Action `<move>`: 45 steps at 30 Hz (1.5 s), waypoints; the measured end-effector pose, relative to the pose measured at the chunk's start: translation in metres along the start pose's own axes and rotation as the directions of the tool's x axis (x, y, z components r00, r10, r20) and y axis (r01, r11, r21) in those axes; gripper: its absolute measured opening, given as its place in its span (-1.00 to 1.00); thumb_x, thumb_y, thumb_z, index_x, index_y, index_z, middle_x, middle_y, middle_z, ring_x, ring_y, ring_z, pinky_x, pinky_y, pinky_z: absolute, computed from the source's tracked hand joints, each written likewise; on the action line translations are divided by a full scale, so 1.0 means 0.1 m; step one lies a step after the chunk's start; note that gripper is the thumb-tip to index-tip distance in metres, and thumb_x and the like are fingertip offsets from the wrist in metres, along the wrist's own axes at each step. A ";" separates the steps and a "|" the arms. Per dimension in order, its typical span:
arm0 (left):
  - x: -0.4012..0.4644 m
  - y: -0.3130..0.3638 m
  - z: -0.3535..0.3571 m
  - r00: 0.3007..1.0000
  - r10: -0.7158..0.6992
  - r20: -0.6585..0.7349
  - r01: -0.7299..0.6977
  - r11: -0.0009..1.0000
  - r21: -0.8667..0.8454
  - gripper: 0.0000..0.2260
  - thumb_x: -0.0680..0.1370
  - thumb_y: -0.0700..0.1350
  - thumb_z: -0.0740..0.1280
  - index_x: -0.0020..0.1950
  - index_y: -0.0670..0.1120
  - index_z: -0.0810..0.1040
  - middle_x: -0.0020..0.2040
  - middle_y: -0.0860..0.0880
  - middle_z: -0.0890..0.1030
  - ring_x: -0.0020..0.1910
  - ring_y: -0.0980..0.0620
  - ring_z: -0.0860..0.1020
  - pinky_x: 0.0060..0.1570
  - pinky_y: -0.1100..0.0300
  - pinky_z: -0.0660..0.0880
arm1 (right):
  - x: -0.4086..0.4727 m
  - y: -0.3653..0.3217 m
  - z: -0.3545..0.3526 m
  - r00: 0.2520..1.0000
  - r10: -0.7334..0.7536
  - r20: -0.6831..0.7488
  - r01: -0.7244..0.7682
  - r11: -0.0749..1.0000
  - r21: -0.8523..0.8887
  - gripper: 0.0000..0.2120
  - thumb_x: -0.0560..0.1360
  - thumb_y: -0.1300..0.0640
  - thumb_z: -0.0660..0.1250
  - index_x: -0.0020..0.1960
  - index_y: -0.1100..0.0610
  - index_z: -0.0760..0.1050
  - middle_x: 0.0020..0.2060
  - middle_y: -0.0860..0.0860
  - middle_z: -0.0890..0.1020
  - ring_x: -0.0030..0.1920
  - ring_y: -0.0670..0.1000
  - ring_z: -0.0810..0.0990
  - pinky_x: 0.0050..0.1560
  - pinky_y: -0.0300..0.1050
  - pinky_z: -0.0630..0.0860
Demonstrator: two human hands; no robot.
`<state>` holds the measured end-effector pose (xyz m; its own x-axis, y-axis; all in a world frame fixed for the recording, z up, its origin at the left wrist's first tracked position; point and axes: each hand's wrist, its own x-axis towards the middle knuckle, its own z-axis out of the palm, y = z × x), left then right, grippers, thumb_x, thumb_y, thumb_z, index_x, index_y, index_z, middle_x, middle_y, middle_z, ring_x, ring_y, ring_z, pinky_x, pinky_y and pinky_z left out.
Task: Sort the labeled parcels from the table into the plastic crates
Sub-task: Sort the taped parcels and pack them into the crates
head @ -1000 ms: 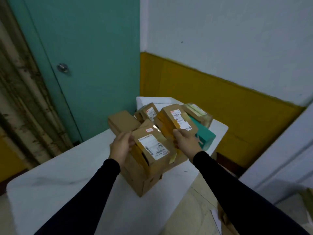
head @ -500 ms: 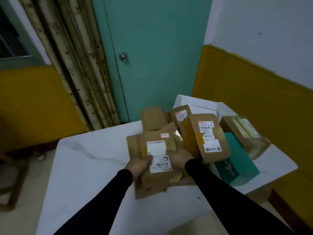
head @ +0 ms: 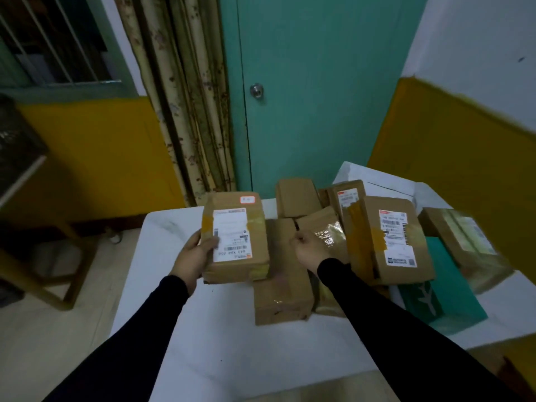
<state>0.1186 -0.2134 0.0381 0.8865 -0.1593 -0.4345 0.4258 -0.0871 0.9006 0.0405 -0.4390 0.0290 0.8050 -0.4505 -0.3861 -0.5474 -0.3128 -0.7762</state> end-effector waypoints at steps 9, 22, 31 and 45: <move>0.09 -0.51 -0.73 0.968 -0.102 -0.230 0.075 0.989 -0.124 -0.70 0.58 -0.12 0.30 0.31 0.01 0.47 0.12 -0.08 0.64 -0.05 -0.08 0.62 -0.19 0.09 0.52 | 0.07 0.53 0.70 0.973 0.229 0.000 -0.205 0.872 -0.445 0.26 0.23 -0.39 0.43 0.58 0.02 -0.30 0.51 0.14 0.15 0.40 0.22 0.33 0.32 0.02 0.39; 0.27 -1.15 -1.19 0.896 -0.154 -0.417 0.271 0.933 0.236 -0.54 0.58 -0.15 0.23 0.49 -0.09 0.32 0.34 -0.23 0.47 0.25 -0.28 0.47 0.23 -0.05 0.44 | -0.02 0.17 1.08 0.984 -0.048 -0.174 -0.052 0.846 -0.531 -0.02 0.33 -0.35 0.43 0.51 0.08 0.05 0.28 0.16 0.32 0.27 0.17 0.39 0.24 0.01 0.39; 0.08 -0.62 -0.34 0.992 0.059 0.109 -0.105 0.869 0.483 -0.53 0.61 0.10 0.24 0.51 0.05 0.32 0.37 0.04 0.45 0.37 -0.07 0.41 0.30 0.17 0.29 | -0.02 0.09 1.05 0.968 -0.219 -0.126 0.177 0.943 -0.281 -0.65 0.67 0.00 0.11 0.27 0.16 0.52 0.18 0.15 0.57 0.16 0.15 0.53 0.16 -0.05 0.45; 0.16 -0.54 -0.07 0.982 -0.076 0.174 0.058 0.993 0.107 -0.64 0.64 -0.22 0.13 0.41 0.05 0.38 0.28 -0.04 0.57 0.15 -0.05 0.58 0.18 0.03 0.54 | -0.03 -0.07 0.85 0.990 0.081 0.118 -0.101 0.979 0.177 -0.65 0.60 -0.19 0.14 0.29 -0.08 0.48 0.22 0.00 0.58 0.20 0.08 0.52 0.32 0.16 0.44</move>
<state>0.1111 -0.2041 -0.0179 0.8068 -0.3205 -0.4963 0.4543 -0.2005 0.8680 0.0615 -0.3647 -0.0072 0.7792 -0.3726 -0.5040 -0.5770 -0.1124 -0.8090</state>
